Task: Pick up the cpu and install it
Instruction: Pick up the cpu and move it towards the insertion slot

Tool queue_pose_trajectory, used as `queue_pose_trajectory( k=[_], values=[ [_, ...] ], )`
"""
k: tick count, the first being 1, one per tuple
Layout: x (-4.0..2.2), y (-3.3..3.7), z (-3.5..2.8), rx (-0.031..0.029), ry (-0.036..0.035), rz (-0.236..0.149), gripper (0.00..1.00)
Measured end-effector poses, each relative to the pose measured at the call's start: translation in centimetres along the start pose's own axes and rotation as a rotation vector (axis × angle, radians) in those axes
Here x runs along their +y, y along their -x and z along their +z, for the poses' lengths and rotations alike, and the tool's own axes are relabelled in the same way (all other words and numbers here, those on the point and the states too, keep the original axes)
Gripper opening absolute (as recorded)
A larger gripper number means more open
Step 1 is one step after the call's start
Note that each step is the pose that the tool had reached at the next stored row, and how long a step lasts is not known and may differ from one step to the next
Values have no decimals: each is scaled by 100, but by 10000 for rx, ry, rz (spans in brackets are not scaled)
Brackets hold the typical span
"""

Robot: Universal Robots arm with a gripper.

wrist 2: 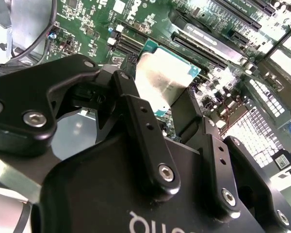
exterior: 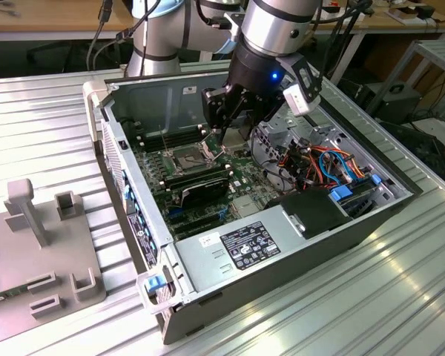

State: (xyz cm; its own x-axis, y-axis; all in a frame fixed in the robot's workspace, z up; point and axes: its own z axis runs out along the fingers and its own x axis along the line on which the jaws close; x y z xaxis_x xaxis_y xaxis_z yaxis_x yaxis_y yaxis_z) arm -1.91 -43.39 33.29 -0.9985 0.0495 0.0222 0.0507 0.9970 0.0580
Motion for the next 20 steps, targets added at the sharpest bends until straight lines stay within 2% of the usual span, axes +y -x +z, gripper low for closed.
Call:
queue_pose_trajectory(
  k=[4, 8, 13, 17, 20],
  values=[
    [3, 0, 2, -1, 1, 1, 54],
    [45, -11, 23, 0, -1, 1, 54],
    [90, -21, 89, 0, 0, 1, 54],
    [165, -29, 130, 0, 0, 0, 54],
    [288, -38, 163, 0, 0, 1, 54]
  ],
)
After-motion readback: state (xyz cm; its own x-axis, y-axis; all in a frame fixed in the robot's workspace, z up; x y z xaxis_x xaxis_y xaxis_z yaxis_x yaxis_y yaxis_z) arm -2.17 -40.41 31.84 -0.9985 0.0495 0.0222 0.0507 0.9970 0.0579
